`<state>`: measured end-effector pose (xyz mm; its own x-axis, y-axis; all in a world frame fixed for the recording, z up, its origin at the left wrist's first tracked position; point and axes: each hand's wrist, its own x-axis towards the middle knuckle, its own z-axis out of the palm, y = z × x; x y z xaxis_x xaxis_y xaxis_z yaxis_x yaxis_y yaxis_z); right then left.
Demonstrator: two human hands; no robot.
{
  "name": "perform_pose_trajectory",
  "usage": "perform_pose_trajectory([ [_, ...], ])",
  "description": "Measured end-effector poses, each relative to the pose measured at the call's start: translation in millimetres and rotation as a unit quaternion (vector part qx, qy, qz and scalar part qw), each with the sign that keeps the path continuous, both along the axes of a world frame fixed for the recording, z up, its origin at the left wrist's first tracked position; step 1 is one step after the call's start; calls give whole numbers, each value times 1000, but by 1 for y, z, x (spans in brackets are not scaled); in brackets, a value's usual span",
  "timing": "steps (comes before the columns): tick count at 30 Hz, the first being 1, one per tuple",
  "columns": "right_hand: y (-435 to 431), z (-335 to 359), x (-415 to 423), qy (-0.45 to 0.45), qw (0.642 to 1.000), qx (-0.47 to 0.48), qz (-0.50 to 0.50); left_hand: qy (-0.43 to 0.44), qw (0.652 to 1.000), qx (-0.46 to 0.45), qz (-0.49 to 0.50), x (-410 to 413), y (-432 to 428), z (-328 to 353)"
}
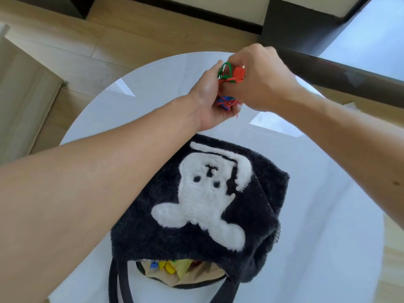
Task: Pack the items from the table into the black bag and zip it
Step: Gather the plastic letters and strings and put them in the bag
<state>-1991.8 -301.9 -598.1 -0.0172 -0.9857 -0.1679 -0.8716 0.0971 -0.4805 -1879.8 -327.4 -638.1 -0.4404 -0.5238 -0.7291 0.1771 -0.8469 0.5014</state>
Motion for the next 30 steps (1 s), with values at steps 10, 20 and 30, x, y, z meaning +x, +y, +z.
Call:
perform_pose_trajectory([
  [10, 90, 105, 5, 29, 987, -59, 143, 163, 977, 5, 136, 11, 80, 87],
  [20, 172, 135, 14, -286, 927, 2, 244, 226, 942, 51, 242, 62, 201, 118],
  [30, 214, 38, 83, 51, 964, 3, 262, 47, 924, 140, 352, 151, 308, 68],
])
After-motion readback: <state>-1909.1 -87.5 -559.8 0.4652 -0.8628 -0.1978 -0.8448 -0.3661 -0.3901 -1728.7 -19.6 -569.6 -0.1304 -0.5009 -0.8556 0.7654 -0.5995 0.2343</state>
